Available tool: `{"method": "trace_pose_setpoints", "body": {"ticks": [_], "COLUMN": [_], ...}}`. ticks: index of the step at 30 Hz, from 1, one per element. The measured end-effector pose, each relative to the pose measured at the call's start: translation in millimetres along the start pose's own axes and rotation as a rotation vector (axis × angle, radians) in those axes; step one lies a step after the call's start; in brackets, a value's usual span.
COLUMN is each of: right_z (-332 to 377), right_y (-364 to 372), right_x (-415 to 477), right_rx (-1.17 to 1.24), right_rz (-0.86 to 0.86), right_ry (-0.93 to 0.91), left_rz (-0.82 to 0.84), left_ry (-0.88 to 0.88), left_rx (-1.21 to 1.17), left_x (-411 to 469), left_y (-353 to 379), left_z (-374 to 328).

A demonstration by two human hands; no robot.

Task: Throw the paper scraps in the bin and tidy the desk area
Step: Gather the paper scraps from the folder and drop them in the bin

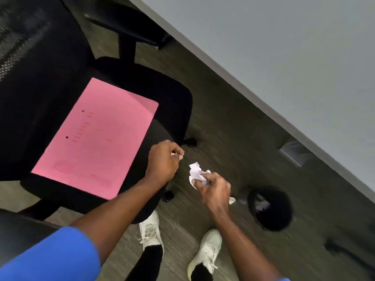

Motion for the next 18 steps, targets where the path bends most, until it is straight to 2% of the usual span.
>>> {"method": "trace_pose_setpoints", "body": {"ticks": [8, 11, 14, 18], "right_z": [-107.3, -147.7, -188.7, -250.6], "right_y": [-43.6, -57.8, -75.7, -99.2], "right_x": [-13.5, -19.5, -24.2, -24.3], "right_rx": [0.047, 0.030, 0.045, 0.051], "right_rz": [-0.080, -0.105, -0.122, -0.130], "right_ry": [0.230, 0.323, 0.372, 0.490], "left_rz": [0.210, 0.226, 0.218, 0.229], "left_ry": [-0.020, -0.129, -0.337, -0.418], "left_rx": [0.048, 0.014, -0.112, -0.097], "left_x": [-55.5, -81.7, -105.6, -133.0], "left_y": [111.5, 152.7, 197.0, 255.5], "left_z": [-40.2, -49.9, -53.0, -61.3]}}
Point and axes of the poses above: each hand's wrist, its own x-axis towards the middle knuckle, its own y-axis out of the palm, z = x × y, the point moved 3 cm from there along x, towards the middle knuckle, and after that the axes turned 6 degrees about -z, right-handed, at the moved point
